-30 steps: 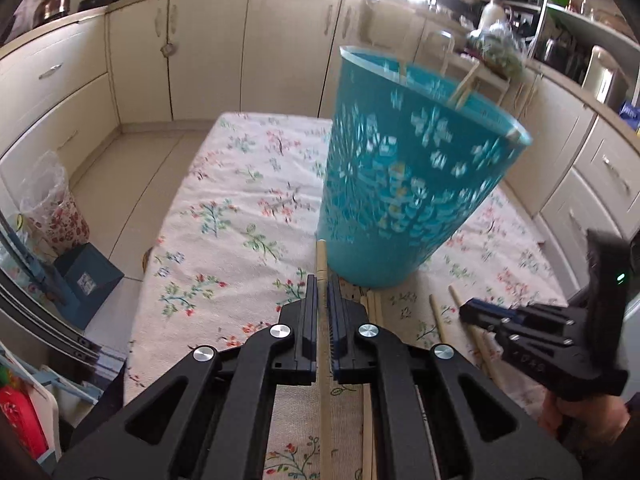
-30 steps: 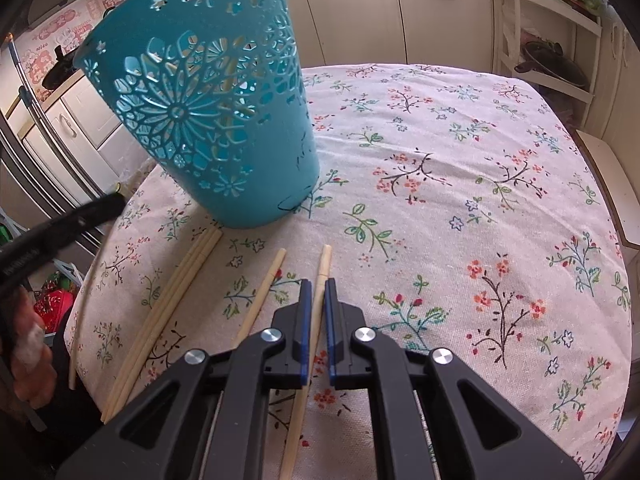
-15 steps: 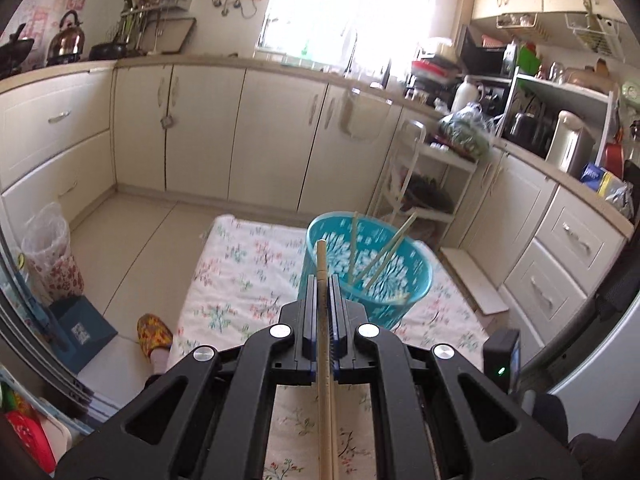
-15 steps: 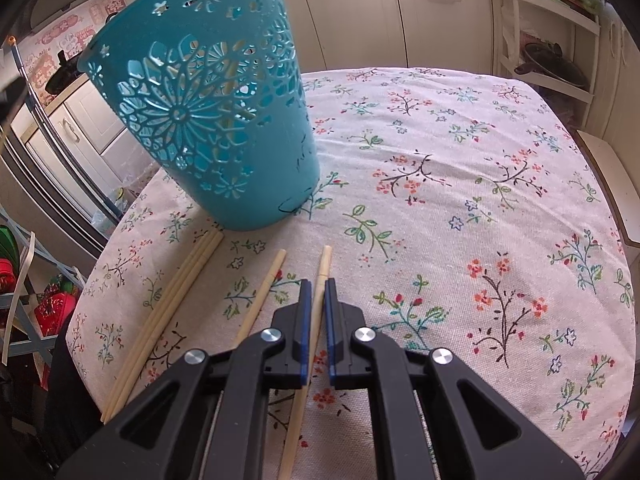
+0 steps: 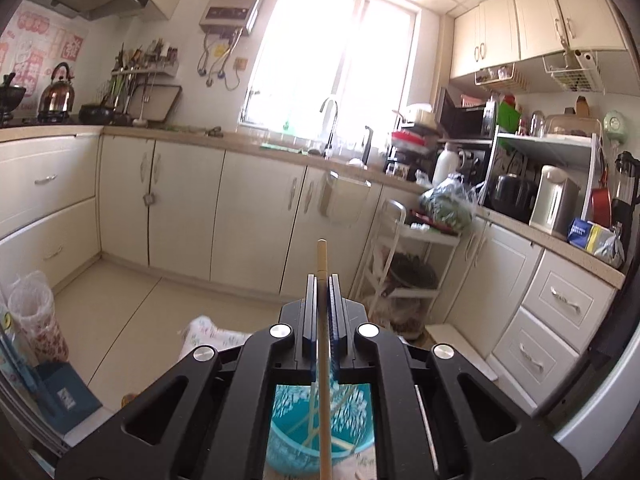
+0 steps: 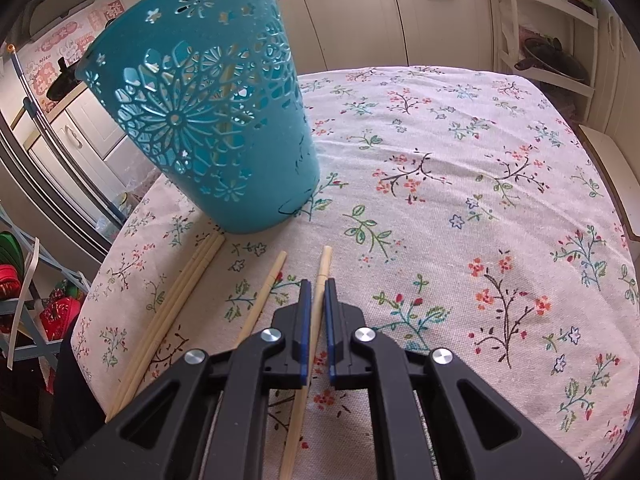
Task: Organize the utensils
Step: 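Lift the left gripper's stick over the teal basket and drop it in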
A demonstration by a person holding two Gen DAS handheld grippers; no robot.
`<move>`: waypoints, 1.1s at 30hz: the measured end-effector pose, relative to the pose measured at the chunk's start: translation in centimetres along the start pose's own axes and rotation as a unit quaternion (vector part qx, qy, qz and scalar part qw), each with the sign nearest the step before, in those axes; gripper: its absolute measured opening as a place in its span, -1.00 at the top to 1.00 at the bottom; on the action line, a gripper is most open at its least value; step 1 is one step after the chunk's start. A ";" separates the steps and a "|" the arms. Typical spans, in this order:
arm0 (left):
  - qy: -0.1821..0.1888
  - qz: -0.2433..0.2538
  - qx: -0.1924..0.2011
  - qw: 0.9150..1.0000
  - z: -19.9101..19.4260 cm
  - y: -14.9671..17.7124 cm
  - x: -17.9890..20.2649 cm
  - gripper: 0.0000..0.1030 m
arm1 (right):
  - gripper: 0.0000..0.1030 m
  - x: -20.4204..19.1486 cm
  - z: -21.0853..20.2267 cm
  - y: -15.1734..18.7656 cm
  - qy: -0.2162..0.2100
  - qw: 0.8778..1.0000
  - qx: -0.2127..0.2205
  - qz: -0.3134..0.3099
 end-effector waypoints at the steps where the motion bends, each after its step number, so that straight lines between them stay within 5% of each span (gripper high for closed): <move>1: 0.001 -0.001 0.006 1.000 0.3 -0.4 0.2 0.90 | 0.88 0.1 -0.1 0.0 -0.001 1.000 0.000 0.001; 8: -0.004 -0.031 0.024 0.999 4.6 -2.3 0.0 0.90 | 0.88 1.0 -0.4 -0.2 -0.013 1.000 0.000 0.006; 18: -0.024 -0.049 0.000 0.998 10.1 0.1 -1.2 0.90 | 0.88 1.9 -0.8 -0.3 -0.025 1.000 0.001 0.012; 33: -0.072 0.013 -0.118 0.990 12.0 5.4 -1.7 0.78 | 0.88 0.7 -0.6 -0.1 0.007 1.000 -0.004 -0.005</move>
Point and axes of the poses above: each gripper's, at about its wrist camera, not at the fingertips, and z roughly the way its jaws point, x to its right, y to its underside, the point moved 2 cm from there along z, roughly the way its jaws point, and after that the axes turned 15 degrees about -x, right-handed, at the moved point
